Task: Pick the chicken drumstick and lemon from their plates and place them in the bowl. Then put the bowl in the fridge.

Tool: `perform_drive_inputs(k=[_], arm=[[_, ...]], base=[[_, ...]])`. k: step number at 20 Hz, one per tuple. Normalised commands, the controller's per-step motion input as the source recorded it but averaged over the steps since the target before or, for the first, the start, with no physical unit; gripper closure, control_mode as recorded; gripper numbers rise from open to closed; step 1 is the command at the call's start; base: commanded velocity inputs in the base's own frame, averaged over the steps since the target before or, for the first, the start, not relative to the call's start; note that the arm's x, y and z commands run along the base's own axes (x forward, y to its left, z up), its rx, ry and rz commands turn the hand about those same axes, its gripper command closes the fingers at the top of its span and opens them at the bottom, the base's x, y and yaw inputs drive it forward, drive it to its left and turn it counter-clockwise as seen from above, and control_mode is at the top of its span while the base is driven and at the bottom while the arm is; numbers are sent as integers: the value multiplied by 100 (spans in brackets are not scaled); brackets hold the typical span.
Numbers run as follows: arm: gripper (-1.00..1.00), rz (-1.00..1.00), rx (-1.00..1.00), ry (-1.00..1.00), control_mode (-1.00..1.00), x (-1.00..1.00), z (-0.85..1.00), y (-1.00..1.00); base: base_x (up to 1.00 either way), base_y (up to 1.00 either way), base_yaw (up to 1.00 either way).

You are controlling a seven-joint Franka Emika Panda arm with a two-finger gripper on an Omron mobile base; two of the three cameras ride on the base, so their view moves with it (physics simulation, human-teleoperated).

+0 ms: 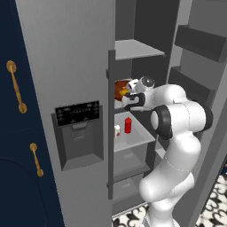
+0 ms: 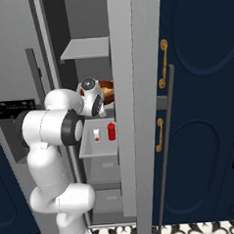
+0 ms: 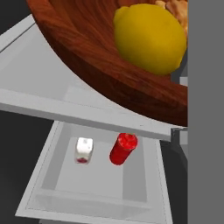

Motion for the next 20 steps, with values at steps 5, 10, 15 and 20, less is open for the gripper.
perform_drive_inputs(k=[5, 10, 15, 20], arm=[[100, 0, 0, 0, -100, 44, 0, 10], [100, 0, 0, 0, -100, 33, 0, 0], [-100, 0, 0, 0, -100, -16, 0, 0], [-100, 0, 5, -19, -100, -53, 38, 9]], base=[[0, 0, 0], [0, 0, 0], [0, 0, 0], [0, 0, 0]])
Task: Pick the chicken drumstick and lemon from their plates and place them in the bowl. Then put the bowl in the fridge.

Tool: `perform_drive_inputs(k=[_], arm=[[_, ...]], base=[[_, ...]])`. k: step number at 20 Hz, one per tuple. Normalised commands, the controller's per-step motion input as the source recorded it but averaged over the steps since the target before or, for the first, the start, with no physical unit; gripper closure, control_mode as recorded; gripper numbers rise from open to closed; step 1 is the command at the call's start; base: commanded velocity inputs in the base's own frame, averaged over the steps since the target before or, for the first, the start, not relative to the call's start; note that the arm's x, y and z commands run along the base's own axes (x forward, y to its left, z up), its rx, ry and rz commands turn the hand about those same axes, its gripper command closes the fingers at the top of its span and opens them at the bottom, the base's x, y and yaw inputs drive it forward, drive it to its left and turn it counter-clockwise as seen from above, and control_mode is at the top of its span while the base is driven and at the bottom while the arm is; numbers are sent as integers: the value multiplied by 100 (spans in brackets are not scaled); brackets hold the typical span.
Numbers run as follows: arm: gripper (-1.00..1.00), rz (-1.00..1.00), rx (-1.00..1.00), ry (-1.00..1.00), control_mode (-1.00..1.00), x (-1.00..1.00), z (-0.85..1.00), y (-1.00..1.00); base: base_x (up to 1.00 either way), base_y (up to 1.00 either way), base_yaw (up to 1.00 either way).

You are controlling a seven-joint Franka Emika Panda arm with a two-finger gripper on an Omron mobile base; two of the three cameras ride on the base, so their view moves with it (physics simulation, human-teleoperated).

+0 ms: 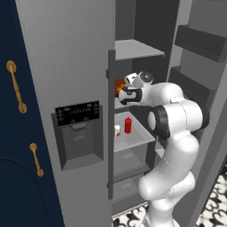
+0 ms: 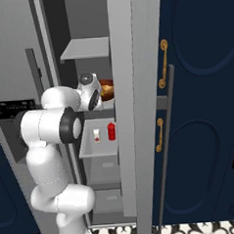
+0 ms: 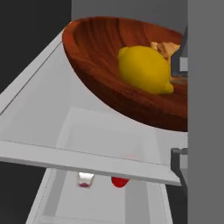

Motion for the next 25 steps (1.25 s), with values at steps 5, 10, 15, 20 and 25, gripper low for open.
perform_drive_inputs(k=[5, 10, 15, 20, 25], arm=[[-100, 0, 2, -17, -100, -92, 28, 2], [-100, -1, 0, 1, -100, -100, 42, 2], [-100, -10, 0, 15, -100, -100, 95, 0], [-100, -14, 2, 20, -100, -100, 71, 0], [-100, -11, 10, 1, -100, -100, -5, 0]], base=[[0, 0, 0], [0, 0, 0], [0, 0, 0], [0, 0, 0], [0, 0, 0]])
